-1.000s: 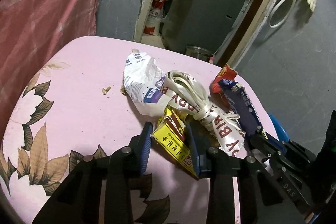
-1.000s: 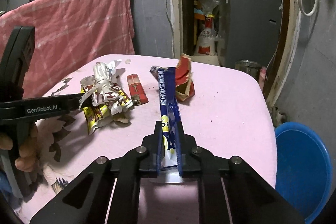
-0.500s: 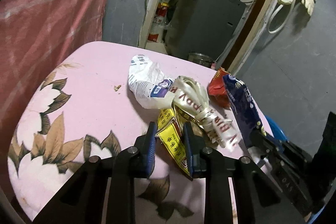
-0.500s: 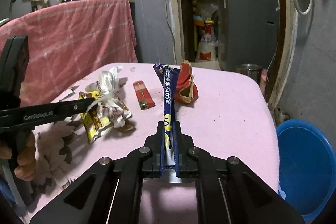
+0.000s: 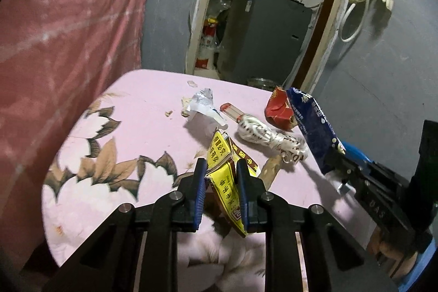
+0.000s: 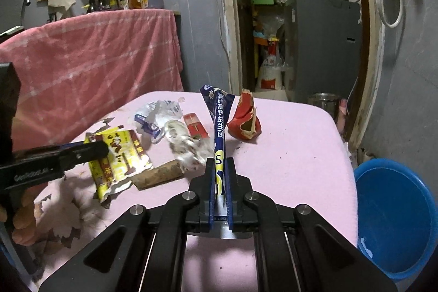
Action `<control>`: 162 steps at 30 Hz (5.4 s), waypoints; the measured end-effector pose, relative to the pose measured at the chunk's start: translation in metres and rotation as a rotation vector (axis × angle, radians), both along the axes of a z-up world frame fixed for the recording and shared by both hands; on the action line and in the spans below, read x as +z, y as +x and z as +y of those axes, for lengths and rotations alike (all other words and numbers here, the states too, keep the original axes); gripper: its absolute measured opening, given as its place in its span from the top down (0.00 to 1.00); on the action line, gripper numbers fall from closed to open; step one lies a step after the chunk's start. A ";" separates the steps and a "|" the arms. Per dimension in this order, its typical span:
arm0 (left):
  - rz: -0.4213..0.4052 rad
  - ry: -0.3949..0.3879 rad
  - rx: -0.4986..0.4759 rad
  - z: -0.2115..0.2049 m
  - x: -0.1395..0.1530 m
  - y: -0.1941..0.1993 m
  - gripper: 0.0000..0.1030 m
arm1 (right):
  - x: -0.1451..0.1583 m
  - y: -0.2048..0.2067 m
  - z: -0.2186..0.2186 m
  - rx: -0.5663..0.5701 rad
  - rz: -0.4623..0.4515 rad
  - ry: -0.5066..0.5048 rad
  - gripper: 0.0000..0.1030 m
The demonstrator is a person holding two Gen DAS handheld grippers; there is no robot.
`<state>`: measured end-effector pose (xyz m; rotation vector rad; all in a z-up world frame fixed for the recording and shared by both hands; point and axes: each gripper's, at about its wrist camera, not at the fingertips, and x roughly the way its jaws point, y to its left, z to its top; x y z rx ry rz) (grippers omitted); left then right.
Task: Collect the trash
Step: 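Grasp the yellow tape measure with the left gripper while the right grasps the blue toothpaste tube, then carry both items over the blue bucket and open both grippers to drop them, then move both tools back over the remaining trash on the table, then grasp the white plastic wrapper with the left gripper while the right grasps the white cord bundle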
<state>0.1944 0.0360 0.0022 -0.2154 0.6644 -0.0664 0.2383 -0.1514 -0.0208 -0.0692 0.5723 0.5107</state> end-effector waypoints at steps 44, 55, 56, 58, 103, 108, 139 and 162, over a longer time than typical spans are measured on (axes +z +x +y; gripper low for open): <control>-0.398 -0.112 -0.220 -0.210 0.065 0.033 0.83 | 0.073 -0.047 -0.211 -0.509 -0.355 0.142 0.96; -0.304 -0.085 -0.306 -0.269 0.037 0.062 0.82 | 0.045 -0.045 -0.251 -0.569 -0.253 0.151 0.96; -0.280 -0.090 -0.316 -0.273 0.032 0.067 0.82 | 0.043 -0.043 -0.253 -0.571 -0.240 0.158 0.96; -0.236 -0.099 -0.321 -0.279 0.023 0.074 0.82 | 0.037 -0.039 -0.259 -0.572 -0.201 0.173 0.95; -0.311 -0.011 -0.037 -0.136 0.038 0.029 0.07 | 0.067 -0.047 -0.200 -0.523 -0.356 0.177 0.00; -0.321 -0.006 0.036 -0.100 0.044 0.014 0.07 | 0.070 -0.053 -0.172 -0.473 -0.386 0.175 0.00; -0.142 0.049 0.154 0.044 0.002 0.015 0.07 | 0.049 -0.019 -0.038 -0.211 -0.226 0.181 0.00; 0.018 -0.102 0.012 0.059 -0.013 0.081 0.33 | 0.004 0.039 0.023 -0.040 0.077 0.004 0.42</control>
